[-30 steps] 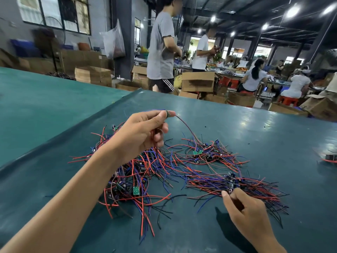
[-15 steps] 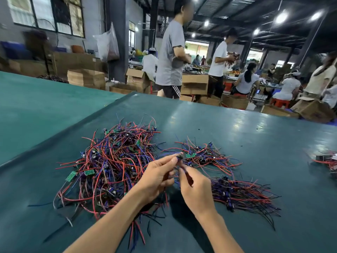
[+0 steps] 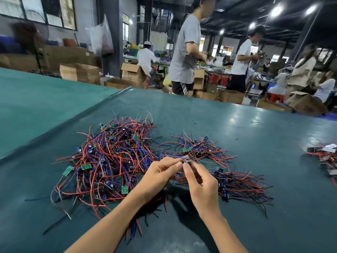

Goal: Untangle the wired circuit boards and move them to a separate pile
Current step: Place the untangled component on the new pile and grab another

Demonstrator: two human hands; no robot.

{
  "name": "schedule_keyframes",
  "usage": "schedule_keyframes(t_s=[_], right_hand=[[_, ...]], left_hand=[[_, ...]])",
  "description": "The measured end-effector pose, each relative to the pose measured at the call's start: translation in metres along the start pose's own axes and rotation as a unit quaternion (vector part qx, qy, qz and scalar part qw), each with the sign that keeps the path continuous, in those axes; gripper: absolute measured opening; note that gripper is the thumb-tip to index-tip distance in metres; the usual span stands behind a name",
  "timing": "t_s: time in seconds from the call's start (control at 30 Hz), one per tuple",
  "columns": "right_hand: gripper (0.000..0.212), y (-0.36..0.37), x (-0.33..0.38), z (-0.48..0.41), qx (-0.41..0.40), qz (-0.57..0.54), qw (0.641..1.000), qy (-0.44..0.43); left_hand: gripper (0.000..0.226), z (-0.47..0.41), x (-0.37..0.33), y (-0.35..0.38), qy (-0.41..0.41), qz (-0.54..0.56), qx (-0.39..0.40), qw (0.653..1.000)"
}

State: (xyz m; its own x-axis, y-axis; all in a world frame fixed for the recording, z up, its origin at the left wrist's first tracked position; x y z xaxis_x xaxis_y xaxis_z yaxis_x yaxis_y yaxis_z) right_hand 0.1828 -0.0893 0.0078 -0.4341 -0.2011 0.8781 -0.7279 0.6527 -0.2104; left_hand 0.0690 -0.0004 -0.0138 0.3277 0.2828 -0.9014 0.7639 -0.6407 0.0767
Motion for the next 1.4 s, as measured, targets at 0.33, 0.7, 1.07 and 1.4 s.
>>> schedule_keyframes(t_s=[0.33, 0.7, 1.07, 1.4], right_hand=[[0.014, -0.001, -0.012, -0.006, 0.007, -0.217, 0.969, 0.118], [0.023, 0.010, -0.010, -0.006, 0.058, -0.153, 0.982, 0.089], [0.013, 0.019, -0.023, -0.006, 0.107, -0.157, 0.970, 0.150], [0.004, 0.038, -0.026, 0.005, 0.209, -0.182, 0.936, 0.215]], left_hand=[[0.030, -0.003, -0.003, -0.009, 0.026, 0.012, -0.056, 0.998], [0.026, -0.006, 0.000, -0.015, 0.019, -0.006, -0.064, 0.998], [0.034, 0.001, 0.013, 0.012, -0.083, 0.055, 0.080, 0.992], [0.030, 0.003, 0.017, 0.012, -0.126, 0.120, 0.084, 0.981]])
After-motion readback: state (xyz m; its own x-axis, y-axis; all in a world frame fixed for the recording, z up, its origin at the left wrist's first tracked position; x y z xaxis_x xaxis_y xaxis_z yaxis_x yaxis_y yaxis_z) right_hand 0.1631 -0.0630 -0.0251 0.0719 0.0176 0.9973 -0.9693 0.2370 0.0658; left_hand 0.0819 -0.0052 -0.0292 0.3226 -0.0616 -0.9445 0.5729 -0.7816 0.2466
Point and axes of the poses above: each hand's wrist, its own z-axis away from the middle knuckle, its own y-axis out of the palm, x = y × z, the point moved 9 cm from there along -z, towards the middle knuckle, and after that the axes turned 8 degrees about y, right-handed, at the moved point
